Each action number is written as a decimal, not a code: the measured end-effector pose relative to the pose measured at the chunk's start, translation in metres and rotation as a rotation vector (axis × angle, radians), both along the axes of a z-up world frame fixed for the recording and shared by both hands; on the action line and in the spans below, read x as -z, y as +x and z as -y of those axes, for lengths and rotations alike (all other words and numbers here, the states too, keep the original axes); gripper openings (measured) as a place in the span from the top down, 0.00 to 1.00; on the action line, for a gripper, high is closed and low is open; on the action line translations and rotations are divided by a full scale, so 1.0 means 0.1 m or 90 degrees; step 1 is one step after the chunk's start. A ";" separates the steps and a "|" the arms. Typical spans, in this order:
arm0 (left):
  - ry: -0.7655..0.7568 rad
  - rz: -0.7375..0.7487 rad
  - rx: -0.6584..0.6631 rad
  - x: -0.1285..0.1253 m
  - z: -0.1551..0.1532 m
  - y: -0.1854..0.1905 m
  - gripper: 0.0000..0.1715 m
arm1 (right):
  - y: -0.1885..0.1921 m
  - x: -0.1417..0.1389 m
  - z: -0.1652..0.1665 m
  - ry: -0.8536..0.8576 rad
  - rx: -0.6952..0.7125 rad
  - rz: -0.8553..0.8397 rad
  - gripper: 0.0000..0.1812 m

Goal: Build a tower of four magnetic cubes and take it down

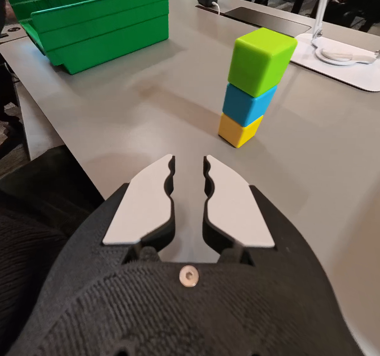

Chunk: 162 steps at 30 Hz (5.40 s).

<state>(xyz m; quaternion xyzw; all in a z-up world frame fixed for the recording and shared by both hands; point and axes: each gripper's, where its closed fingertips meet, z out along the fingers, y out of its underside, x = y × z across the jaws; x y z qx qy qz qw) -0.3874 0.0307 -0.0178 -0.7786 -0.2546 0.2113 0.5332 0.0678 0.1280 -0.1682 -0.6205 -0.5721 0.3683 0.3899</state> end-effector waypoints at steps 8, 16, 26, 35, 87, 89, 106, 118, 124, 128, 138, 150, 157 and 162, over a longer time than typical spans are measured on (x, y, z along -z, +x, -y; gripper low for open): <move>-0.132 0.128 -0.048 1.15 0.30 -0.38 0.58 | -0.18 0.03 0.12 0.004 -0.048 0.010 0.85; -0.194 0.170 -0.054 1.65 0.33 -0.44 0.58 | -0.17 0.04 0.12 0.004 -0.048 0.012 0.85; -0.224 0.184 -0.086 1.79 0.37 -0.52 0.72 | -0.09 0.03 0.08 0.005 -0.030 0.011 0.85; -0.227 0.107 -0.004 1.49 0.29 -0.44 0.99 | -0.06 0.03 0.06 0.007 -0.023 0.010 0.85; -0.006 0.015 0.258 -0.04 -0.70 0.87 0.70 | -0.01 0.05 0.04 0.011 -0.011 0.016 0.86; 0.015 0.007 0.356 -0.18 -0.95 1.34 0.70 | 0.04 0.05 0.02 0.012 -0.001 0.015 0.86; -0.082 0.005 1.030 0.33 -1.68 3.81 0.69 | 0.72 0.03 -0.20 0.025 0.151 0.016 0.86; -0.149 0.039 1.105 0.64 -1.72 3.82 0.69 | 0.87 0.05 -0.24 0.027 0.185 0.023 0.86; -0.128 0.037 1.122 0.63 -1.70 3.84 0.69 | 0.87 0.05 -0.24 0.026 0.183 0.023 0.86; -0.132 0.024 1.131 0.65 -1.69 3.85 0.69 | 0.87 0.05 -0.24 0.026 0.184 0.022 0.86; -0.170 -0.021 1.124 0.80 -1.72 3.84 0.69 | 0.87 0.06 -0.24 0.028 0.185 0.024 0.86; -0.148 -0.004 1.116 0.79 -1.73 3.82 0.70 | 0.88 0.07 -0.24 0.026 0.185 0.026 0.86; -0.118 0.064 1.103 0.68 -1.69 3.86 0.63 | 0.84 0.05 -0.24 0.016 0.179 0.019 0.85; -0.098 0.038 1.056 0.61 -1.71 3.75 0.61 | 0.79 0.04 -0.23 0.001 0.165 0.010 0.84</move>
